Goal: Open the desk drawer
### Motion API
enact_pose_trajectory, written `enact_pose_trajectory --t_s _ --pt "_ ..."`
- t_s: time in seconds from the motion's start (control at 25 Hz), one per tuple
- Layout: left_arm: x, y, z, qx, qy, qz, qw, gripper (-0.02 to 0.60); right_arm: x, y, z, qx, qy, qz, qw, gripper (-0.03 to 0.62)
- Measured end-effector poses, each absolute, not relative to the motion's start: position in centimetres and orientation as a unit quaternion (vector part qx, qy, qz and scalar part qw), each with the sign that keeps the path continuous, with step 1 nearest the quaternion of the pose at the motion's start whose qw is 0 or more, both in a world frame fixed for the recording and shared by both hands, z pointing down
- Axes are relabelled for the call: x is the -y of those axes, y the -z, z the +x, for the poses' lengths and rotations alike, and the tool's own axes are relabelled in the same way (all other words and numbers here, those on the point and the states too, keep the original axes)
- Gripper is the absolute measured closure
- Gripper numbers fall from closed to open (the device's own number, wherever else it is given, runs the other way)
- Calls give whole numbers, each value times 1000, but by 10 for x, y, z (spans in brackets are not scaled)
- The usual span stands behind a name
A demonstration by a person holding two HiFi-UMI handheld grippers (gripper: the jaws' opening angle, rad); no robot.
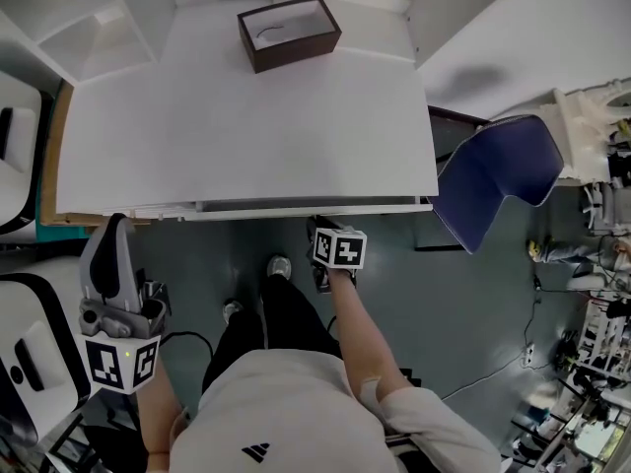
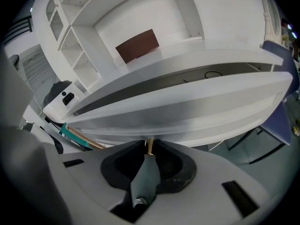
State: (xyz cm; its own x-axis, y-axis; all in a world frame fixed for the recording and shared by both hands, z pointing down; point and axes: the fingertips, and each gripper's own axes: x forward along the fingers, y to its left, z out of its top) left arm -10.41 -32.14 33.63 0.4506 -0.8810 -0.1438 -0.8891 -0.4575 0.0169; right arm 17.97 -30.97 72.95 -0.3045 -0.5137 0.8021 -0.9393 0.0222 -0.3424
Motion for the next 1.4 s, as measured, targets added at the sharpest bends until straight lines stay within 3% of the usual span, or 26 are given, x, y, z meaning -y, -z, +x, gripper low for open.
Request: enact_pose_trajectory --t_s 1.4 --pt "261 -317 -100 -454 -98 -885 42 577 170 -734 170 666 -449 542 247 523"
